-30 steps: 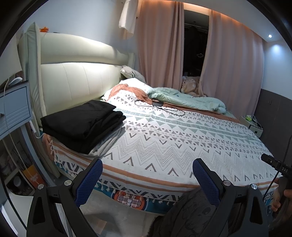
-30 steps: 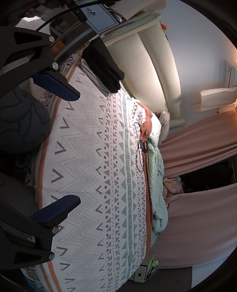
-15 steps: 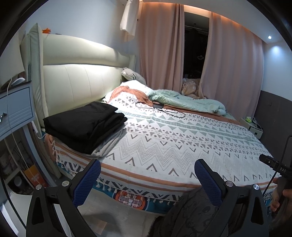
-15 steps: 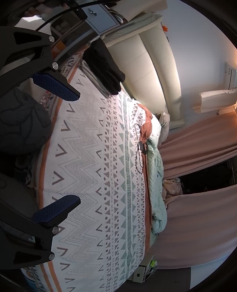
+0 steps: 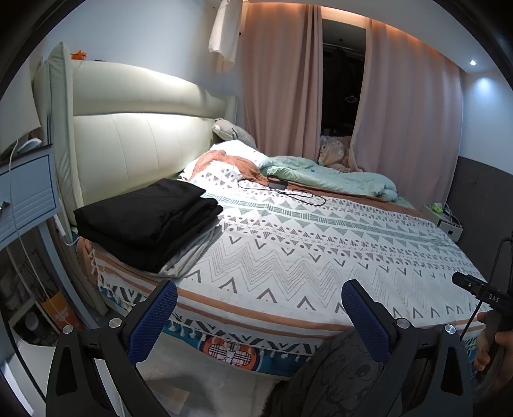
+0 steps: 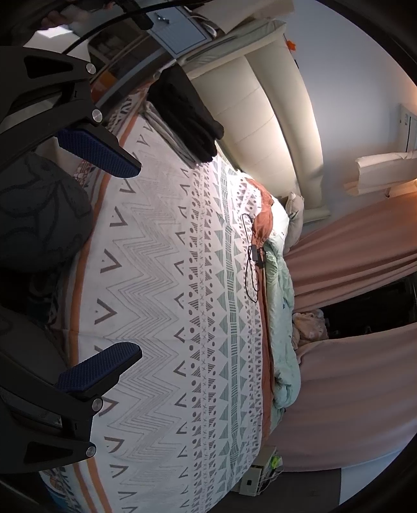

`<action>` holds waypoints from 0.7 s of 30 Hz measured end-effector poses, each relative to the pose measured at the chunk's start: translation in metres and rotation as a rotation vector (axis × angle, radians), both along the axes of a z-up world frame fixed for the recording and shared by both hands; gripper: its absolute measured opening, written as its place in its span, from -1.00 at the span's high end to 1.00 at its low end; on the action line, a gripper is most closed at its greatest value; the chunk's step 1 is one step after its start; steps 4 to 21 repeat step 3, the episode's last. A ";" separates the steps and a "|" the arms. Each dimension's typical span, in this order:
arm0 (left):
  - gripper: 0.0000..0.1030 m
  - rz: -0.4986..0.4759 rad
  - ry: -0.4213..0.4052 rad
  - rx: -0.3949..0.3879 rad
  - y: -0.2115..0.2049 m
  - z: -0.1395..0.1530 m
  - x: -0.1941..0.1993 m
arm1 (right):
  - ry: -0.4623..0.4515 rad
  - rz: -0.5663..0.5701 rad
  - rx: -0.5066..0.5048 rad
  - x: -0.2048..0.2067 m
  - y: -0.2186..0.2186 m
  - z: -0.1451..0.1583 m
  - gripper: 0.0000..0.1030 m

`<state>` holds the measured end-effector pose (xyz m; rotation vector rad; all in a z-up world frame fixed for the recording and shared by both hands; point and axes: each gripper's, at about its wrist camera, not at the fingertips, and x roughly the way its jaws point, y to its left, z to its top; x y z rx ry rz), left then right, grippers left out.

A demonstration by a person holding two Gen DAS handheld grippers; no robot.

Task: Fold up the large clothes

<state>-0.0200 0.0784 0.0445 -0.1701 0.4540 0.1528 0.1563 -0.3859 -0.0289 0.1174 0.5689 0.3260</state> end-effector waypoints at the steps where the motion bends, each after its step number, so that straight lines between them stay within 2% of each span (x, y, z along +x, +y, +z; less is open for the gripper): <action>1: -0.99 0.002 0.001 0.003 0.000 0.000 0.002 | 0.001 -0.001 0.000 0.001 0.000 -0.001 -1.00; 21: -0.99 0.005 0.004 0.004 -0.001 0.000 0.007 | 0.004 0.001 0.003 0.004 -0.002 -0.002 -1.00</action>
